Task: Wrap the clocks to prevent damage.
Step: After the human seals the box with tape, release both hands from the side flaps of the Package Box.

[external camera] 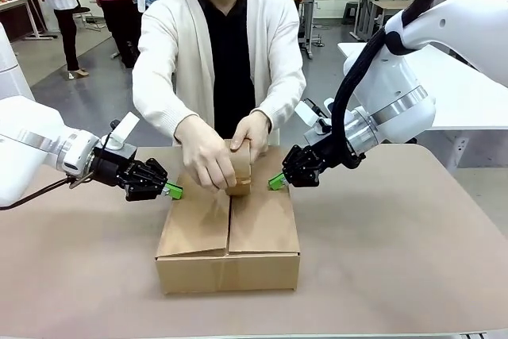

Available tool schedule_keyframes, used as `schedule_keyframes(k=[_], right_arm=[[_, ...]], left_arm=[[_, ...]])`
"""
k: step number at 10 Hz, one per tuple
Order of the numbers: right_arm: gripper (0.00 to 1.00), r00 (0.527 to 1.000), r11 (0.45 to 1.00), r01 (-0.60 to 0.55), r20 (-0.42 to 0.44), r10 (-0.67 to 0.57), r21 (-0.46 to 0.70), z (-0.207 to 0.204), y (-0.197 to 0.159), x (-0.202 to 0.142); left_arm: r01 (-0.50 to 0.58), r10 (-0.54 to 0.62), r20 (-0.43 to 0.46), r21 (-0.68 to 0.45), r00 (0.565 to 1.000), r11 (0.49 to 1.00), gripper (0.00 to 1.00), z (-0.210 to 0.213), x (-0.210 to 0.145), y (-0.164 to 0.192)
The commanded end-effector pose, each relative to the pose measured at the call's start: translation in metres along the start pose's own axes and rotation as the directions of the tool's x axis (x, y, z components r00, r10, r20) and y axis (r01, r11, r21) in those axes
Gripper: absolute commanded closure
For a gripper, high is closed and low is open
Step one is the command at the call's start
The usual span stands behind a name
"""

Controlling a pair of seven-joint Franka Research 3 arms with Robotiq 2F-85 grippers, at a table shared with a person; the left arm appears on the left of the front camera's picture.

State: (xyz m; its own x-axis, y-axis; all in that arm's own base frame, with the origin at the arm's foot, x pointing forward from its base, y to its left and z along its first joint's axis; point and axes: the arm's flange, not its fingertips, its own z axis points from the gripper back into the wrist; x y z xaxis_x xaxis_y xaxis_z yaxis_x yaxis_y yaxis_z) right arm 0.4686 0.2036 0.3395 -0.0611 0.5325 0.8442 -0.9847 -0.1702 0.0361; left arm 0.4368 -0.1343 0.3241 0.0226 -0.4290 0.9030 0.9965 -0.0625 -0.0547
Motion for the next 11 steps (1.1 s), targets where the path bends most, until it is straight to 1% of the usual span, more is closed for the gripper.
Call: schedule_keyframes(k=[1,11], right_arm=[[0.99,1.0,1.0,0.014,-0.003,-0.014,-0.002,-0.0034,-0.0007,-0.0037],[0.99,1.0,1.0,0.014,-0.003,-0.014,-0.002,-0.0034,-0.0007,-0.0037]], left_arm=[[-0.006,0.006,-0.007,0.004,1.0,1.0,1.0,-0.0016,-0.003,-0.0002],[-0.006,0.006,-0.007,0.004,1.0,1.0,1.0,-0.0016,-0.003,-0.0002]])
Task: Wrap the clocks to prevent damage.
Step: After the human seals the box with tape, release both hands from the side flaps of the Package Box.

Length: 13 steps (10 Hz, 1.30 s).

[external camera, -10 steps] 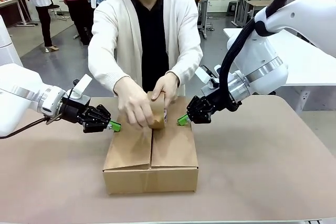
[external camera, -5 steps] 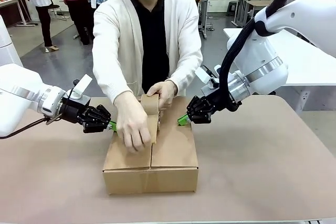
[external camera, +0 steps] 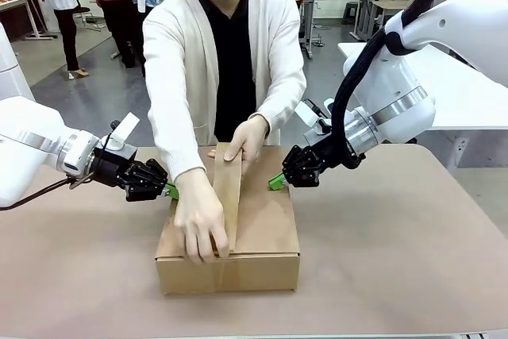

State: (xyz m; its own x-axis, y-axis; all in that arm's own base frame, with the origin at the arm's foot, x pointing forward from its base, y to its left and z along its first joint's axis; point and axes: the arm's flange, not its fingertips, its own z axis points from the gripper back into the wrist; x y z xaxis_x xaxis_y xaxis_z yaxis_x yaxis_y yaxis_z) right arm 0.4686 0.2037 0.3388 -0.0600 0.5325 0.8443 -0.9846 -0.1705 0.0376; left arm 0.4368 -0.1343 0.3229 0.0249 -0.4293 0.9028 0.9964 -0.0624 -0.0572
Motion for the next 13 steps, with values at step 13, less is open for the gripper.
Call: schedule_keyframes(k=[13], right_arm=[[0.99,1.0,1.0,0.013,-0.004,-0.013,-0.003,-0.003,-0.0007,-0.0032]], left_arm=[[-0.004,0.004,-0.007,0.005,1.0,1.0,1.0,-0.0012,-0.002,-0.0003]])
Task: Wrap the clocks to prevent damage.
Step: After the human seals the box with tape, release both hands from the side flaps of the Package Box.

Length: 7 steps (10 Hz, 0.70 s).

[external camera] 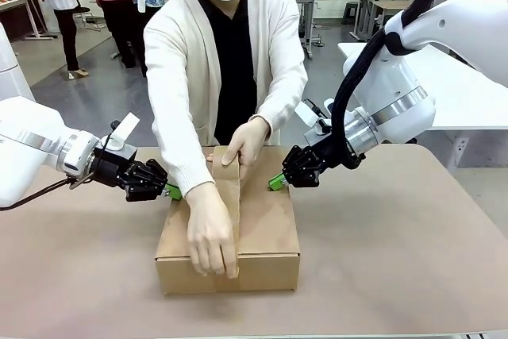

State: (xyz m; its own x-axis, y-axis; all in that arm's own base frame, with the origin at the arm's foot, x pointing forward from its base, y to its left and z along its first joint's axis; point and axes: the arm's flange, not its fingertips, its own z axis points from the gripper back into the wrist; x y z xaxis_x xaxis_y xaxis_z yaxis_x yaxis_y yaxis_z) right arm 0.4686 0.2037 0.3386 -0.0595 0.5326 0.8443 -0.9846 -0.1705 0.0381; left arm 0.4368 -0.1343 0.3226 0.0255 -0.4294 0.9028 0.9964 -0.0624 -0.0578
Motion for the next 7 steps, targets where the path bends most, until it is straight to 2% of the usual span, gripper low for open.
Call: schedule_keyframes(k=[1,7], right_arm=[[0.99,1.0,1.0,0.012,-0.004,-0.012,-0.003,-0.0028,-0.0007,-0.0029],[0.99,1.0,1.0,0.012,-0.004,-0.012,-0.003,-0.0028,-0.0007,-0.0029]], left_arm=[[-0.003,0.003,-0.007,0.005,1.0,1.0,1.0,-0.001,-0.0017,-0.0003],[-0.003,0.003,-0.007,0.005,1.0,1.0,1.0,-0.001,-0.0017,-0.0003]])
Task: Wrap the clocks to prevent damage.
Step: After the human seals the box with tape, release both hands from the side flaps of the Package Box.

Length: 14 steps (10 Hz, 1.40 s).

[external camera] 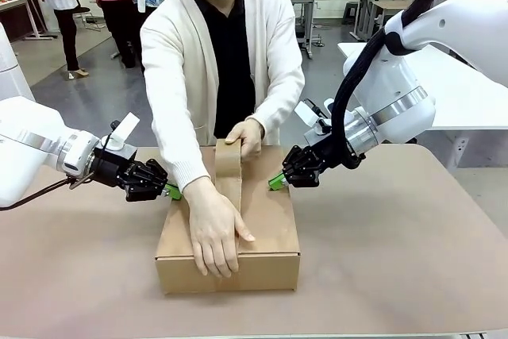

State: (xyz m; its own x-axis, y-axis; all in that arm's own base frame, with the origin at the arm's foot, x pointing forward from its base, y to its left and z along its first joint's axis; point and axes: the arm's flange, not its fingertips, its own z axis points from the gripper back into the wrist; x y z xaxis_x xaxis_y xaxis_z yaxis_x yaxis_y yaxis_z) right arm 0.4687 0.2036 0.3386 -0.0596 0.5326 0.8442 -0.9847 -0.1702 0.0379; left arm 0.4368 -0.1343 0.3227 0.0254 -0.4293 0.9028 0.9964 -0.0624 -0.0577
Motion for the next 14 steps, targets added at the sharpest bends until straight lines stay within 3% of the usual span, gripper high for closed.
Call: schedule_keyframes(k=[1,14], right_arm=[[0.99,1.0,1.0,0.012,-0.004,-0.013,-0.003,-0.0029,-0.0007,-0.0029],[0.99,1.0,1.0,0.012,-0.004,-0.013,-0.003,-0.0029,-0.0007,-0.0029]], left_arm=[[-0.003,0.003,-0.007,0.005,1.0,1.0,1.0,-0.0011,-0.0018,-0.0003],[-0.003,0.003,-0.007,0.005,1.0,1.0,1.0,-0.0011,-0.0018,-0.0003]])
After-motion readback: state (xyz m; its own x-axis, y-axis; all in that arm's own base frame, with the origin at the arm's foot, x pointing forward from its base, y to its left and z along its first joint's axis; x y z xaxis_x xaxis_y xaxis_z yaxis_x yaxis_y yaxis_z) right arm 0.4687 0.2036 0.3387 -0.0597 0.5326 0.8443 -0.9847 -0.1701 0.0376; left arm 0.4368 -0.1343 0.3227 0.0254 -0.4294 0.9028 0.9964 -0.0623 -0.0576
